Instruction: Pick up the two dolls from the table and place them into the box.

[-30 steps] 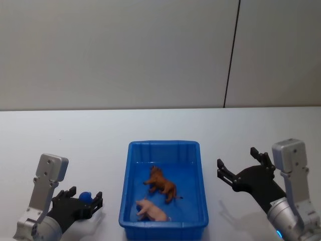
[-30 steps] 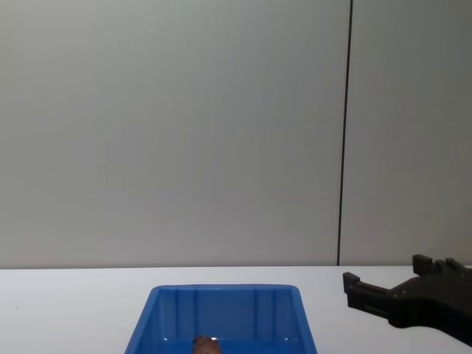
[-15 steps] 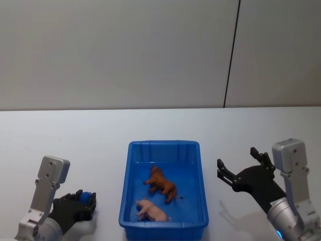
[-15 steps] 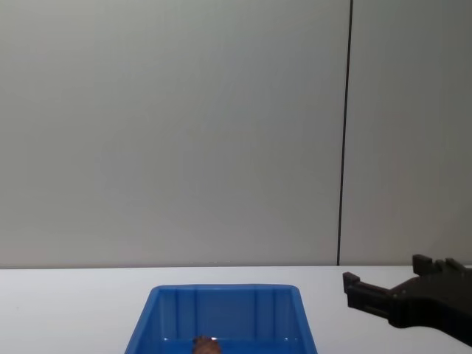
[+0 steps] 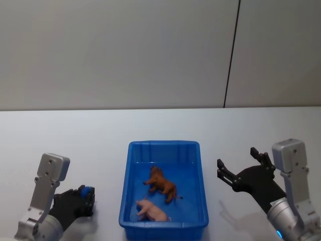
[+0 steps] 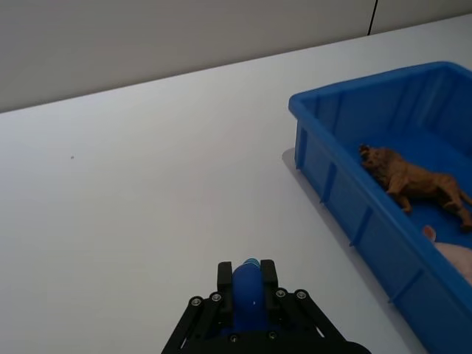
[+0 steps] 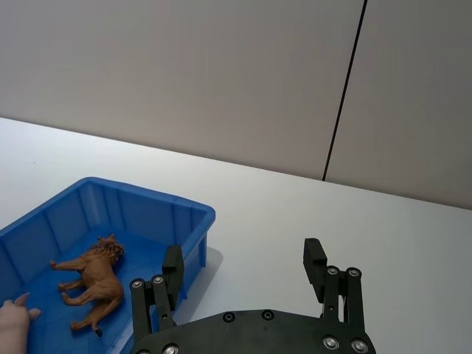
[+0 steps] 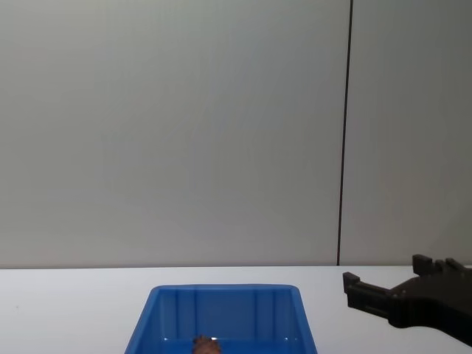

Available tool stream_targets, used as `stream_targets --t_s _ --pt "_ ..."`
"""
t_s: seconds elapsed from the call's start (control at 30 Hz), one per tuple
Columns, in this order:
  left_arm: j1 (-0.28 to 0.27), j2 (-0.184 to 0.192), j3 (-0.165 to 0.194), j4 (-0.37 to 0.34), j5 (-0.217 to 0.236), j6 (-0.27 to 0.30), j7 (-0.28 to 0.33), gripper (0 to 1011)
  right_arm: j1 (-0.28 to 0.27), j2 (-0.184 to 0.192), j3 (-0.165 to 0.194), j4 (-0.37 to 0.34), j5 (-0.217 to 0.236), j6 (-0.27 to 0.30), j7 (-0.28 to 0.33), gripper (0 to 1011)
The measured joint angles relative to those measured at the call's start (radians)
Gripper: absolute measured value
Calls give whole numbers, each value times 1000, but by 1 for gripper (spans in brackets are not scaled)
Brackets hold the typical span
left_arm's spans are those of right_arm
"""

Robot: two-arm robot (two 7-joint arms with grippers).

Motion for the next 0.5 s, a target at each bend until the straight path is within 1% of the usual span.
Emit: stream_targets --t_s 0.23,0.47,0.5 --pt "-10 -1 -4 -34 23 -26 -30 195 0 0 0 0 0 0 0 1001" --pt "-33 -8 -6 -62 51 -53 -88 162 0 0 0 0 0 0 0 1001" --pt "-39 -11 -6 -66 56 -60 -106 156 0 0 0 0 0 0 0 1001"
